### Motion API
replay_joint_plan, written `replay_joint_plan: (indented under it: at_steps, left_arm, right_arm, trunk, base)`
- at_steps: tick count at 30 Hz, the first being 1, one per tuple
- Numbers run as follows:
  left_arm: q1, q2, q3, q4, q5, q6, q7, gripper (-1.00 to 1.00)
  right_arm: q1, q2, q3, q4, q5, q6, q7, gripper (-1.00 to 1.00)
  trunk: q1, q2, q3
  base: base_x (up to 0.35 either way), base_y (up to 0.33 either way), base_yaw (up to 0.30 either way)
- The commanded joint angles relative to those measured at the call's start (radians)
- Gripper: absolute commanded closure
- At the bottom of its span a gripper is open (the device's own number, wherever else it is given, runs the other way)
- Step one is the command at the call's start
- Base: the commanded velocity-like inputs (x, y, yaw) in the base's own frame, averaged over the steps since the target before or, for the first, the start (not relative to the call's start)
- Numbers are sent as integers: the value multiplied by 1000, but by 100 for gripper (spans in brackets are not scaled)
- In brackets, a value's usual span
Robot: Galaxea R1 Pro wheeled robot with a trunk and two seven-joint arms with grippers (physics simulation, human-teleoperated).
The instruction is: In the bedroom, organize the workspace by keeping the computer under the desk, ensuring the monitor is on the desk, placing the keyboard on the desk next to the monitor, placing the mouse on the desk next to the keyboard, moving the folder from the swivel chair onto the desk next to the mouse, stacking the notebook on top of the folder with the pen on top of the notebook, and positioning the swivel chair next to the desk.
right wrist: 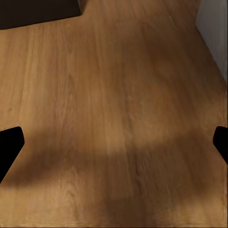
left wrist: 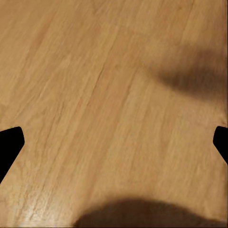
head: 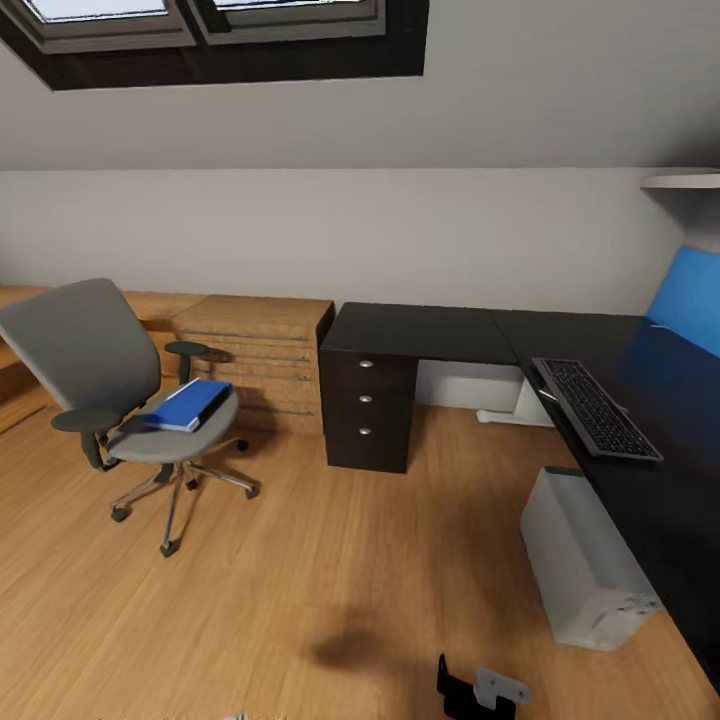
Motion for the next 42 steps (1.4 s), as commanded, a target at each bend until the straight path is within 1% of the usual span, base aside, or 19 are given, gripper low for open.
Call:
replay_joint_plan:
  at_steps: [1, 6, 10, 13, 15, 21, 23, 24, 30, 37, 42]
  left_arm:
    - [0, 1, -5, 0, 7, -4, 6, -100]
    - [0, 1, -5, 1, 7, -4, 6, -100]
    - [0, 1, -5, 4, 8, -4, 6, -100]
    - [0, 1, -5, 10, 6, -4, 6, -100]
    - [0, 1, -5, 11, 6, -4, 6, -100]
    - [0, 1, -4, 12, 8, -5, 6, -100]
    - [0, -1, -3, 11, 10, -17, 6, -100]
    - [0, -8, -2, 11, 10, -46, 11, -100]
    - [0, -24, -2, 9, 10, -61, 19, -100]
    - [0, -27, -2, 6, 7, -61, 18, -100]
    - [0, -28, -3, 6, 3, -59, 19, -100]
  right_arm:
    - [-1, 1, 8, 1, -1, -3, -7, -100]
    - [-1, 2, 7, 1, 14, -7, -7, -100]
    - [-1, 3, 7, 3, 18, -28, -8, -100]
    - [-1, 3, 7, 27, 30, -80, -8, -100]
    - [-1, 3, 7, 32, 37, -91, -8, -100]
    - [-1, 3, 8, 38, 49, -99, -8, -100]
    - [-1, 3, 8, 38, 50, -100, -8, -100]
    - [-1, 3, 8, 39, 51, -101, -8, -100]
    - [-1, 4, 8, 39, 51, -99, -8, -100]
    - [-1, 4, 9, 39, 51, -98, -8, -100]
    - [-1, 5, 9, 39, 51, -98, -8, -100]
  trunk:
    - [-1, 0, -1]
    - [-1, 0, -1]
    - [-1, 0, -1]
    - [-12, 21, 9]
    - [-20, 35, 15]
    - [-43, 77, 34]
    - [-51, 91, 40]
    - [-54, 98, 43]
    - [-77, 140, 62]
    - [-104, 189, 84]
    - [-123, 224, 99]
  base:
    - [-338, 0, -296]
    - [-338, 0, -296]
    - [-338, 0, -296]
    - [-339, 0, -296]
    - [-338, 0, -289]
    - [-335, 0, -276]
    - [-193, 0, -222]
    - [-49, 0, -77]
    - [-17, 0, -27]
    - [-4, 0, -3]
    - [-213, -86, 0]
